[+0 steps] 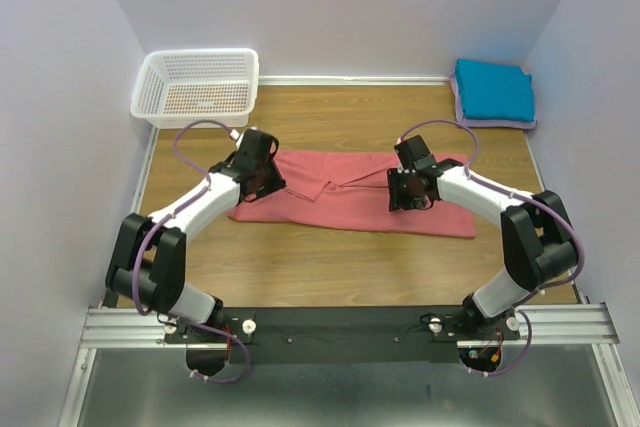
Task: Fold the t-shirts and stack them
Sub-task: Fold the tshirt
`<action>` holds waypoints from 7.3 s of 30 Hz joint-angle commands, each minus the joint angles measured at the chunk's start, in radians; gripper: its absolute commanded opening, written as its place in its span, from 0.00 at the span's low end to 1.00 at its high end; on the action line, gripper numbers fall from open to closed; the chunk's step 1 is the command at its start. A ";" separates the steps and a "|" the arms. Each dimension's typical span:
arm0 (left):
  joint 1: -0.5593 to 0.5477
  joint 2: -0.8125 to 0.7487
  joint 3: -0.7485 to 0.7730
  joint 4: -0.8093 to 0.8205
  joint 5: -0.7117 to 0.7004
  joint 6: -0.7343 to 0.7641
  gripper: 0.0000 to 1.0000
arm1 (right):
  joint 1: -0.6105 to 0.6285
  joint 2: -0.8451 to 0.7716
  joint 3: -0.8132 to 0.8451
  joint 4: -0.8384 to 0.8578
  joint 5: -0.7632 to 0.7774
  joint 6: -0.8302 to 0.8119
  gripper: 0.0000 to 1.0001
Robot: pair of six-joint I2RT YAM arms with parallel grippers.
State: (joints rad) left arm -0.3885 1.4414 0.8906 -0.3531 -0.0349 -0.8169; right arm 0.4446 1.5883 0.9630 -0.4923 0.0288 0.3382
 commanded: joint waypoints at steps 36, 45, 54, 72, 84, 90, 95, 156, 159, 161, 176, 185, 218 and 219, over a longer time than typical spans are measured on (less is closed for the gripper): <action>-0.042 0.948 0.930 -0.242 -0.125 0.398 0.32 | 0.519 0.268 0.123 -0.123 -0.300 0.137 0.60; -0.058 1.074 1.133 -0.271 -0.129 0.450 0.27 | 0.572 0.407 0.275 -0.060 -0.348 0.107 0.61; -0.059 1.071 1.171 -0.175 -0.096 0.499 0.34 | 0.554 0.173 0.269 -0.081 -0.086 0.048 0.60; -0.059 1.057 1.119 -0.087 -0.048 0.507 0.39 | 0.324 0.174 0.255 -0.035 0.100 -0.071 0.33; -0.058 1.053 1.114 -0.089 -0.049 0.504 0.39 | 0.322 0.279 0.309 0.015 0.071 -0.062 0.32; -0.059 1.054 1.114 -0.086 -0.048 0.504 0.39 | 0.324 0.305 0.321 0.020 0.063 -0.050 0.32; -0.059 1.054 1.114 -0.087 -0.046 0.506 0.39 | 0.324 0.326 0.329 0.023 0.060 -0.050 0.26; -0.050 1.036 1.204 -0.032 0.004 0.432 0.40 | 0.184 -0.111 0.014 -0.020 0.023 0.071 0.54; -0.049 0.955 1.177 0.012 -0.003 0.435 0.43 | 0.183 -0.129 -0.013 -0.019 0.011 0.094 0.54; -0.049 0.898 1.176 0.023 -0.010 0.440 0.45 | 0.184 -0.148 -0.036 -0.015 -0.001 0.104 0.54; -0.079 0.364 0.773 0.049 -0.077 0.338 0.57 | 0.264 -0.107 -0.130 0.139 -0.274 0.183 0.35; -0.214 -0.019 0.192 0.016 -0.169 0.193 0.57 | 0.333 -0.018 -0.176 0.190 -0.259 0.225 0.35; -0.708 -0.342 -0.271 -0.360 0.007 -0.441 0.54 | 0.396 -0.369 -0.352 -0.304 0.016 0.469 0.54; -0.708 -0.334 -0.274 -0.351 0.007 -0.439 0.54 | 0.396 -0.370 -0.362 -0.289 0.008 0.470 0.53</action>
State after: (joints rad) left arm -1.0889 1.0843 0.6167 -0.6937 -0.0395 -1.2350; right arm 0.8455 1.2316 0.6399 -0.8047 0.0319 0.7780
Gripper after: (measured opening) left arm 0.544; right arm 0.547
